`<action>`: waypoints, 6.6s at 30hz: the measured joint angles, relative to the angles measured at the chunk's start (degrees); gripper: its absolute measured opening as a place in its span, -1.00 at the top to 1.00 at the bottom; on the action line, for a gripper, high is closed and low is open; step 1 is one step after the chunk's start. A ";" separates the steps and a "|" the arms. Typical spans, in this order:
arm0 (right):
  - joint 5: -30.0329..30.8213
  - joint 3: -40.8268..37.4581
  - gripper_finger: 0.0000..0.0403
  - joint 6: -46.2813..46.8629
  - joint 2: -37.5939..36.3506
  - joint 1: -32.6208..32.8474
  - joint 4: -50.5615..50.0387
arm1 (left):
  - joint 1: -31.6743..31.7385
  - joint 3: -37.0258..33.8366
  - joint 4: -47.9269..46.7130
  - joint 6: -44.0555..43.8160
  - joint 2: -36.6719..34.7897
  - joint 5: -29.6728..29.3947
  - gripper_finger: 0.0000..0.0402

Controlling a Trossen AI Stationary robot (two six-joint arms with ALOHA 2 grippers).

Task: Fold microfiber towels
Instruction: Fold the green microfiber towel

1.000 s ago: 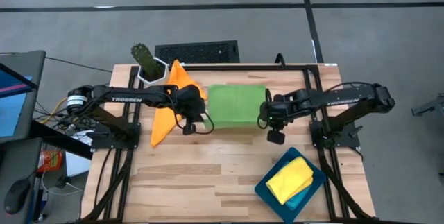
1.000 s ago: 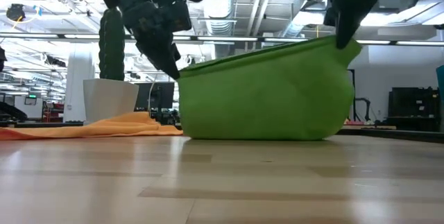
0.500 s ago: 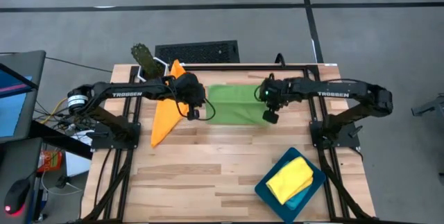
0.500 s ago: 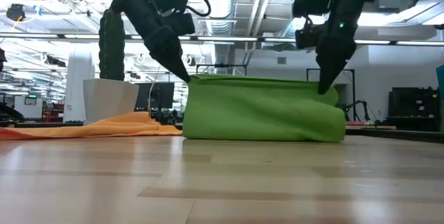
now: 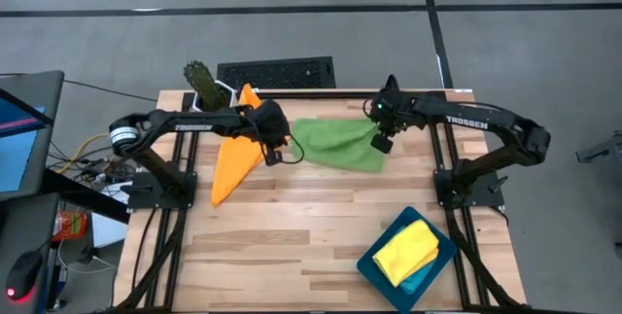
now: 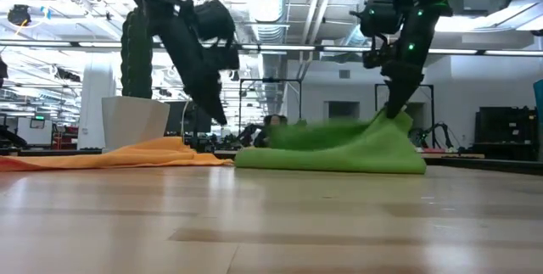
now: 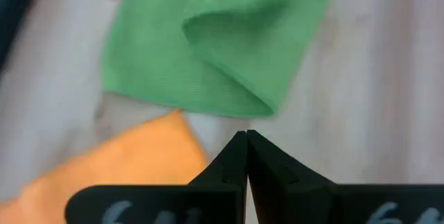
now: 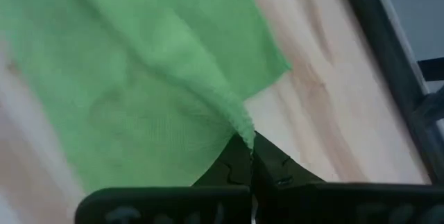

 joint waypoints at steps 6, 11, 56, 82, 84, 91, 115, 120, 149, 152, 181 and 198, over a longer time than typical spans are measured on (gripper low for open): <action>-0.54 0.07 0.95 -1.27 3.64 -1.15 1.53 | 0.25 0.22 0.89 -0.34 1.32 -6.29 0.99; -0.59 0.15 0.95 -2.31 5.63 -0.51 3.10 | 0.47 0.24 3.44 -1.52 -0.48 -3.71 1.00; -1.42 0.26 0.94 -1.90 5.59 -0.12 4.09 | -4.54 9.86 18.55 33.11 21.08 8.92 0.63; -1.47 0.26 0.94 -1.99 5.57 0.14 4.92 | -3.47 17.67 14.05 28.04 27.40 10.19 0.63; -1.47 0.26 0.94 -1.99 5.57 0.27 4.98 | -3.47 21.06 10.50 26.55 28.48 10.28 0.63; -1.51 0.26 0.94 -2.29 5.57 0.55 5.23 | -2.83 22.18 5.40 27.85 28.36 9.39 0.63; -1.44 0.26 0.94 -2.46 5.57 0.55 6.25 | -3.01 22.10 3.36 28.10 28.36 4.33 0.96; -1.42 0.26 0.94 -2.47 5.59 0.55 6.24 | -3.16 23.30 2.36 25.07 28.34 3.34 0.99; -1.50 0.26 0.92 -2.95 5.58 0.55 6.21 | -4.16 28.41 -5.95 23.89 28.32 8.31 0.21; -1.51 0.26 0.92 -2.95 5.58 0.55 6.21 | -4.19 26.14 -3.32 24.25 28.32 7.89 0.09; -1.51 0.26 0.90 -2.97 5.58 0.55 6.23 | -3.80 24.56 -0.10 20.42 29.36 4.34 0.99; -1.49 0.26 0.95 -2.15 0.50 1.41 5.94 | -3.88 30.67 -16.60 3.49 19.87 6.53 1.00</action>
